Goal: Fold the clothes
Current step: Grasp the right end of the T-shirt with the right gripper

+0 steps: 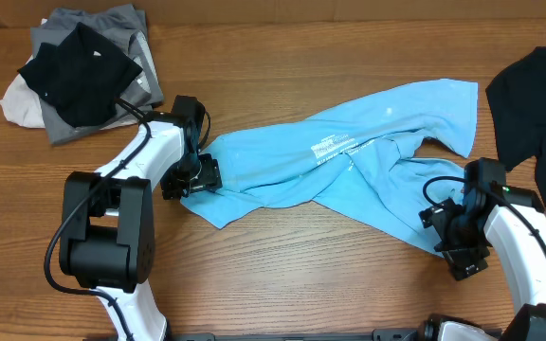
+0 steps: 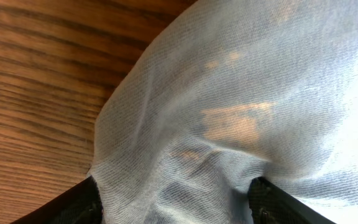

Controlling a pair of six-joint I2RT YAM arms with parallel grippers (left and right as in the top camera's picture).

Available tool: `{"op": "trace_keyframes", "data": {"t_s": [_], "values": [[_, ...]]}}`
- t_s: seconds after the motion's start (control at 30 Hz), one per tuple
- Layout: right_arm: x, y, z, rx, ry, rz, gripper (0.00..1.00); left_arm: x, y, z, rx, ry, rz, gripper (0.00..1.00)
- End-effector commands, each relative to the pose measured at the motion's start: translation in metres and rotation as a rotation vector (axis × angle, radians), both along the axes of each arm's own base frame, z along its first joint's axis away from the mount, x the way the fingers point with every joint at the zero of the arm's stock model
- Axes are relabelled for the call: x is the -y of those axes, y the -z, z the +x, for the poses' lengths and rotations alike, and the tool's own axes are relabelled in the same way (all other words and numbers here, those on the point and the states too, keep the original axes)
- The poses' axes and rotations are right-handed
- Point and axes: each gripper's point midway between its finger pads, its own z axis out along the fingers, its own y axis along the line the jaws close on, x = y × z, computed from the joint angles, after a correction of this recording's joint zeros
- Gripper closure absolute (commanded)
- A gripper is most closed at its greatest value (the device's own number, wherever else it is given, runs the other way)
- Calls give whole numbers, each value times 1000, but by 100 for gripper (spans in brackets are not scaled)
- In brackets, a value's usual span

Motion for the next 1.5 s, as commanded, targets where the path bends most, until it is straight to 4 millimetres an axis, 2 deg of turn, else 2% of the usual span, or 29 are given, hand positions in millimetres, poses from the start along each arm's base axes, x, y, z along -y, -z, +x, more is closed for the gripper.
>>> {"op": "trace_keyframes", "data": {"t_s": [0.0,0.23,0.37,0.6,0.83,0.97,1.07,1.13,1.17,1.23,1.3,1.37,1.4,1.47], "values": [[12,11,-16,-44,34,-44,4,-4,31,-11,-67,-8,25,24],[26,20,-31,-59,187,-25,4,-4,31,-11,-67,-8,26,24],[33,21,-29,-42,199,-21,5,-4,31,-10,-62,-9,25,24],[32,23,-24,-26,174,-4,9,-4,31,-10,-61,-9,25,23],[27,47,-23,-91,154,49,10,-4,31,-10,-62,-9,25,23],[25,53,-22,-105,155,69,12,-4,31,-10,-61,-9,25,23],[25,53,-22,-104,156,71,22,-4,31,-10,-61,-9,25,27],[24,53,-22,-103,156,73,39,-4,31,-10,-60,-9,25,28],[24,53,-22,-104,156,74,44,-4,31,-10,-60,-9,25,29],[24,53,-22,-103,157,73,48,-4,31,-10,-60,-7,25,36],[24,53,-21,-103,157,74,51,-4,31,-10,-60,-5,24,37],[24,53,-21,-103,157,74,66,-4,31,-10,-61,-5,24,42],[24,53,-21,-102,159,73,73,-4,31,-10,-61,-5,24,47],[24,53,-21,-104,163,73,83,-4,31,-10,-61,-5,25,66]]}}
